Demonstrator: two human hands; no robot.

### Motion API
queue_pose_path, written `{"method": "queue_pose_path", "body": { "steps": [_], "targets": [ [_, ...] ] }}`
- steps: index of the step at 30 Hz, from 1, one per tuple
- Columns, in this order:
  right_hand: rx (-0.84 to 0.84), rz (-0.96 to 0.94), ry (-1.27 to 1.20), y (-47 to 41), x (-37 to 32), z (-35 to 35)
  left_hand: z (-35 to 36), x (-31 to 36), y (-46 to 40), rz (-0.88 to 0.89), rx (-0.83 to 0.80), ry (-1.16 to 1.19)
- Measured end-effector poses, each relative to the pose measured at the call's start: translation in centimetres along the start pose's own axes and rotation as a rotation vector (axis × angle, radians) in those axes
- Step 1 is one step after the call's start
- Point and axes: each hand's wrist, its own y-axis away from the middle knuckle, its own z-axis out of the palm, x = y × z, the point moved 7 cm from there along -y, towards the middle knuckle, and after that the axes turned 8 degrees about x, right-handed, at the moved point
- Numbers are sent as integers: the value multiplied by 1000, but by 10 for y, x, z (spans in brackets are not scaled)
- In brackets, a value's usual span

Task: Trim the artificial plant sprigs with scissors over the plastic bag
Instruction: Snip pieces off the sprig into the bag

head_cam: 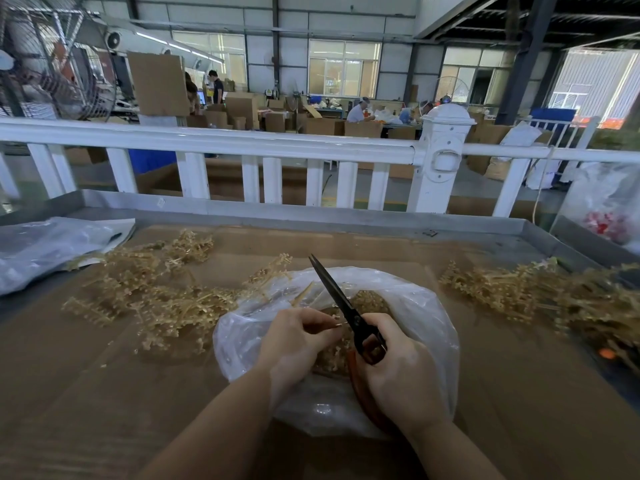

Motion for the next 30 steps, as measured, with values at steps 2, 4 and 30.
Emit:
{"method": "queue_pose_path", "body": {
  "steps": [2, 4, 30],
  "targets": [
    [5, -10, 0, 0, -1, 0, 3, -1, 0, -8, -22, 0],
    [16, -29, -1, 0, -3, -2, 6, -3, 0, -34, -39, 46],
    [-217, 0, 157, 3, -7, 12, -32, -32, -13, -435, 123, 670]
  ]
}}
